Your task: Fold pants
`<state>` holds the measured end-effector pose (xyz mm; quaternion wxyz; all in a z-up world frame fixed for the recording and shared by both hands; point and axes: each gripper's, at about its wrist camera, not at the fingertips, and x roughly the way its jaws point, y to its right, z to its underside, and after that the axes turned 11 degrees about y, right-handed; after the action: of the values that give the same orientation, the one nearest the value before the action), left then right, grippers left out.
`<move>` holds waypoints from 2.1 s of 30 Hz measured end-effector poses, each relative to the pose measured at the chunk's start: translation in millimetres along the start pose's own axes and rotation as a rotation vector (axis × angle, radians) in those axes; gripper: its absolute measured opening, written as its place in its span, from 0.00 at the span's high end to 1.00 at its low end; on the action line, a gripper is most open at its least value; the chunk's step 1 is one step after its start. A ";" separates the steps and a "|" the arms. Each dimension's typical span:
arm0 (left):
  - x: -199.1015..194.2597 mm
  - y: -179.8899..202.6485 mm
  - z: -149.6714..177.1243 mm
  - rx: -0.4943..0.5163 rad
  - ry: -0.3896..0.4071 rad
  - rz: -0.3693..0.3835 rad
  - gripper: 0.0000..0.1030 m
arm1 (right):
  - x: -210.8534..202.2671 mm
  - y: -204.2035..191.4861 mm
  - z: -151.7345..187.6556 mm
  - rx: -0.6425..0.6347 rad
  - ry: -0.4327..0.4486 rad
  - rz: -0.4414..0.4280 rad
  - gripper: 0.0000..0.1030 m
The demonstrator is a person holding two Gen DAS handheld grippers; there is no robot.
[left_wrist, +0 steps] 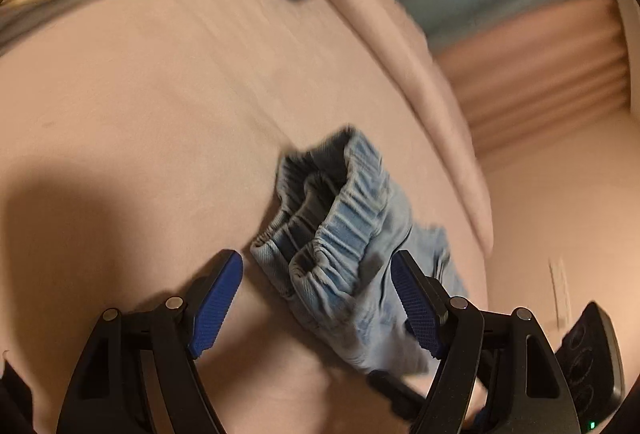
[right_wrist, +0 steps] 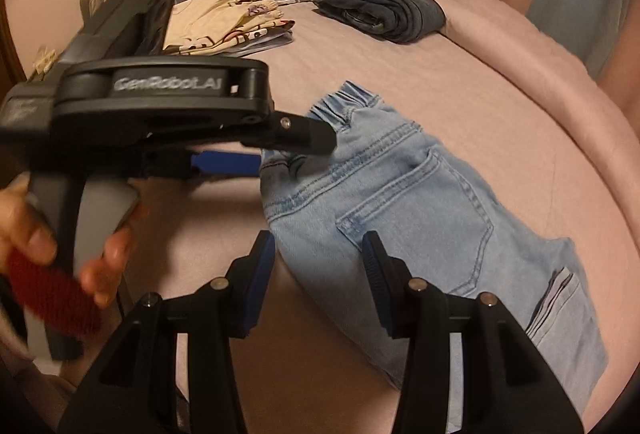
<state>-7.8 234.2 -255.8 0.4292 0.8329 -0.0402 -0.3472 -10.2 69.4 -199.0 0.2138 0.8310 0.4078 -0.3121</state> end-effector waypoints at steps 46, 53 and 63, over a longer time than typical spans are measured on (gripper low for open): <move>28.0 206.9 50.5 0.475 -0.057 0.230 0.70 | 18.3 171.4 66.9 0.554 -0.084 0.054 0.79; 61.9 242.2 85.8 0.633 -0.117 0.134 0.70 | -29.7 223.7 121.3 0.967 0.126 -0.115 0.79; 94.6 270.7 139.5 0.874 -0.170 0.044 0.70 | -149.7 275.5 182.8 1.359 0.402 -0.337 0.12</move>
<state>40.7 -66.2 -160.6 0.0394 0.9035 -0.2362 -0.3555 79.6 -282.3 -198.0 -0.4796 0.7474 0.2779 -0.3662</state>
